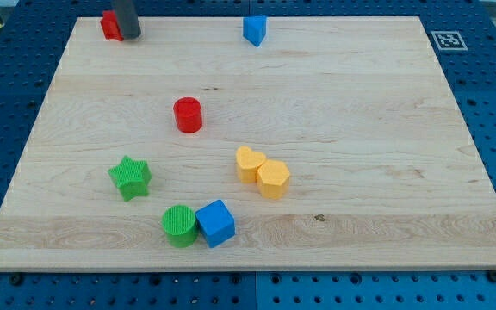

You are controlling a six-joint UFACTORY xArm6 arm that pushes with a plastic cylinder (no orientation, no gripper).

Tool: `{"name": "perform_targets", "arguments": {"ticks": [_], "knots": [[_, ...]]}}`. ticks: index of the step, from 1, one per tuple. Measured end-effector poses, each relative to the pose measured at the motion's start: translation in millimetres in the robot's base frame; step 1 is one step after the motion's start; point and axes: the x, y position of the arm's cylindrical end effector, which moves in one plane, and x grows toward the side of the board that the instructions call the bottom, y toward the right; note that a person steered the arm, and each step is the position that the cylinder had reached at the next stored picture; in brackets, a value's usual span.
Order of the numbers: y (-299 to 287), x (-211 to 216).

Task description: Push yellow hexagon slightly right

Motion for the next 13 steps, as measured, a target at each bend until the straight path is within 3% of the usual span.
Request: {"name": "perform_targets", "arguments": {"ticks": [2,3,6,7,9,12,13], "knots": [[8,0],[61,-2],[131,-2],[168,29],[249,143],[232,184],[193,186]]}}
